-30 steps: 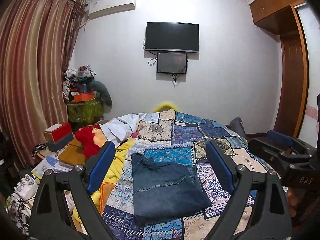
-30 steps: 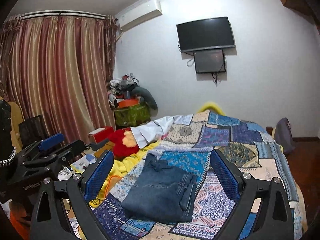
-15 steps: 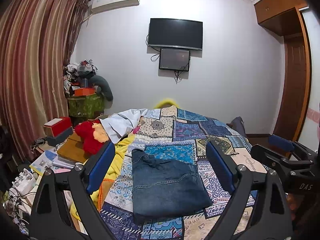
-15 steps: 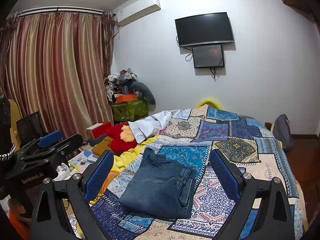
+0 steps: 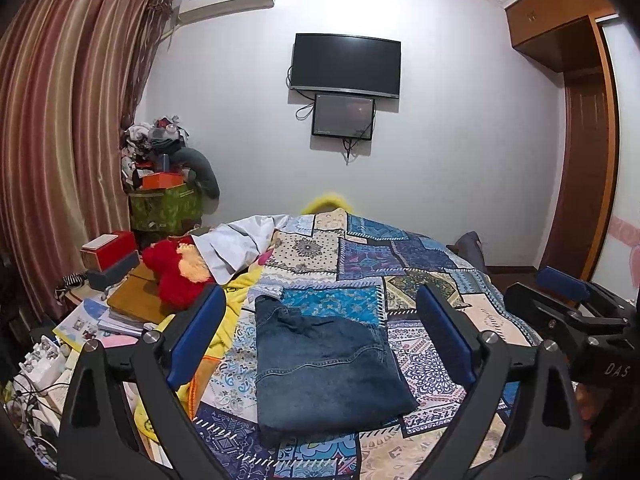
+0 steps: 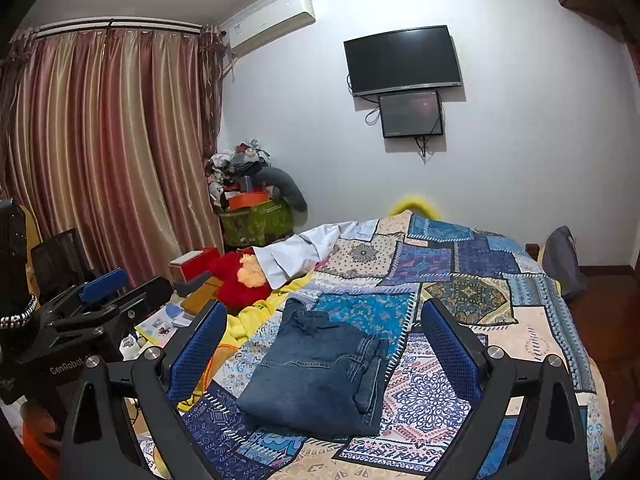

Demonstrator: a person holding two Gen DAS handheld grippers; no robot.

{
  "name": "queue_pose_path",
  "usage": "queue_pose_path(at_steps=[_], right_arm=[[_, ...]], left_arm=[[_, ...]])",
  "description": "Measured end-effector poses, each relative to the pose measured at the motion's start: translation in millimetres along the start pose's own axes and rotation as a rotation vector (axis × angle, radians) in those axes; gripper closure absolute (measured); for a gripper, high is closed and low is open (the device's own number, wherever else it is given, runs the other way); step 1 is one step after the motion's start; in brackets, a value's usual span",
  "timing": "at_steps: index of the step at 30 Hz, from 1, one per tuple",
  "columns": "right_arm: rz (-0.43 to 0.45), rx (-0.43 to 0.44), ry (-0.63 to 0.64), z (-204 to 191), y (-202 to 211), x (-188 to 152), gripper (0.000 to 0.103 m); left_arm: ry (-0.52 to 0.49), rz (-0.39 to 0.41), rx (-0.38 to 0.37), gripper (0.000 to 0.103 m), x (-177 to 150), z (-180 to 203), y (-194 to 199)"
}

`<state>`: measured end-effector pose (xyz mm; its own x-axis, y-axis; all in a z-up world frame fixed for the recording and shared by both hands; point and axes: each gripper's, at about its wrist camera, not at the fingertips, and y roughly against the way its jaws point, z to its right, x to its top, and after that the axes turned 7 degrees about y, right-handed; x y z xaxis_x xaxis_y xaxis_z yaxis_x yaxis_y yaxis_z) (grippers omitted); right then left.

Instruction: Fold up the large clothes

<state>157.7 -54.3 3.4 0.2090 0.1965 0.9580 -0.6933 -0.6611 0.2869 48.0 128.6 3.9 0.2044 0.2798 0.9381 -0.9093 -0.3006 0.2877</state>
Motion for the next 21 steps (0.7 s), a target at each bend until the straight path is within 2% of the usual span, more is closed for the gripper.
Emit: queue_pose_path(at_steps=[6,10,21], right_arm=[[0.007,-0.006,-0.008,1.8,3.6,0.8,0.005],[0.019,-0.015,-0.018,4.0,6.9,0.5,0.000],[0.030,-0.022,-0.016,3.4,10.5,0.3,0.000]], left_arm=[[-0.007,0.009,-0.003,0.003,0.7,2.9,2.3],[-0.001,0.012,-0.005,0.001,0.9,3.0,3.6],[-0.001,0.005,-0.016,0.001,0.3,2.6,2.2]])
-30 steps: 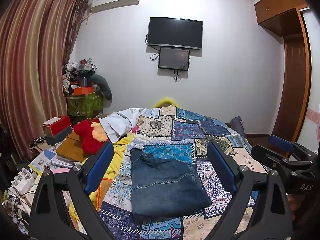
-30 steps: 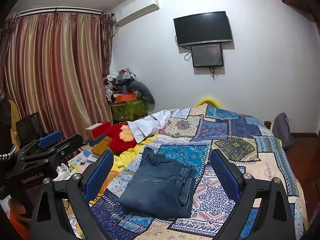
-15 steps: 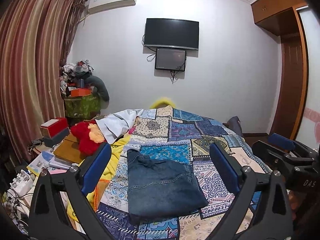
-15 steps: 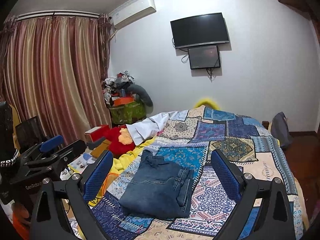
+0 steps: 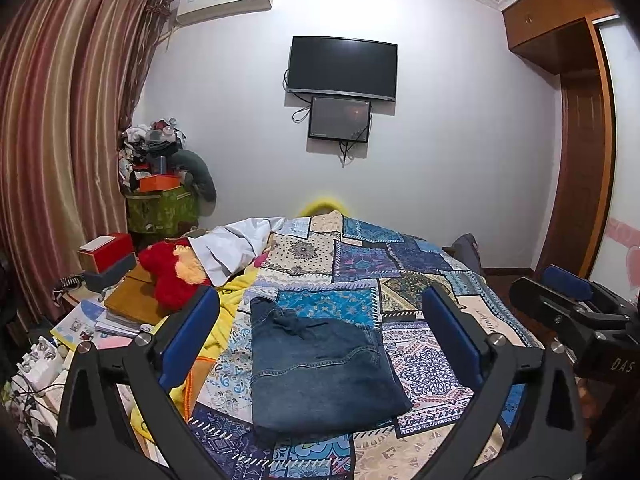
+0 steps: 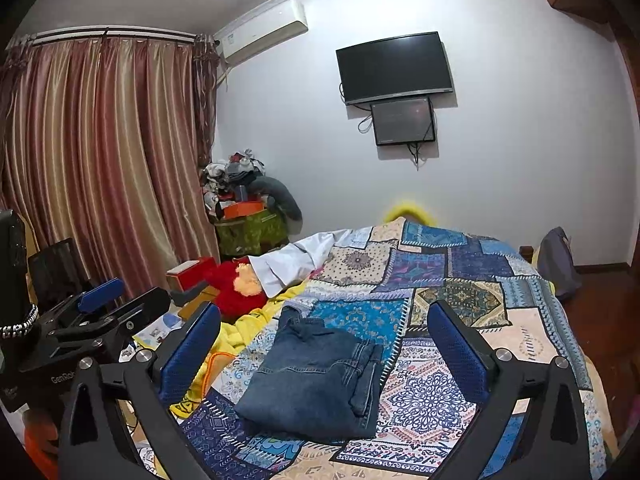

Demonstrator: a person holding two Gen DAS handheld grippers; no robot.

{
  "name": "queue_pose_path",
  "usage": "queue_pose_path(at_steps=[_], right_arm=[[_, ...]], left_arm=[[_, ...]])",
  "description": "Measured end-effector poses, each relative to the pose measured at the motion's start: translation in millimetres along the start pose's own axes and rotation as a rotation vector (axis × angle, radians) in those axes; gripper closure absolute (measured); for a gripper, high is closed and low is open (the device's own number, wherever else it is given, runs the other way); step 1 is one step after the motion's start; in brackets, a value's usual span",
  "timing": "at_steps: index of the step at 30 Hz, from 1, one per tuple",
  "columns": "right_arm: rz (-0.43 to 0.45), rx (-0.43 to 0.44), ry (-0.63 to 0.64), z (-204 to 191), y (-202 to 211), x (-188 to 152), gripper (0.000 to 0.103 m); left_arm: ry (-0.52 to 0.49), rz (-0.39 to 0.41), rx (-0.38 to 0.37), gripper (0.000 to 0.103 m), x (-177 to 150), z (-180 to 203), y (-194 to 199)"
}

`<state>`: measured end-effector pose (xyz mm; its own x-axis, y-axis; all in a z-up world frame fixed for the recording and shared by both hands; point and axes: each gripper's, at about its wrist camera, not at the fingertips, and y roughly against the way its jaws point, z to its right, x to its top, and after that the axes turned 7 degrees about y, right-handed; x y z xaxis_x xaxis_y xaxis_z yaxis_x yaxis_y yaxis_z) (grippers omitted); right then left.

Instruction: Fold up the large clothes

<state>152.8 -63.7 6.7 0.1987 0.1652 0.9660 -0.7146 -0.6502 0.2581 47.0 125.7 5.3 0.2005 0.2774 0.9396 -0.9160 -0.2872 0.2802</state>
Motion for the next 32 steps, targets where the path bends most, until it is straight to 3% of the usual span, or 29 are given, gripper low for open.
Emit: queue_pose_path(at_steps=[32], right_arm=[[0.024,-0.011,-0.021,7.3,4.6,1.1,0.000]], left_arm=[[-0.006,-0.002,-0.058,0.001,3.1,7.3,6.9]])
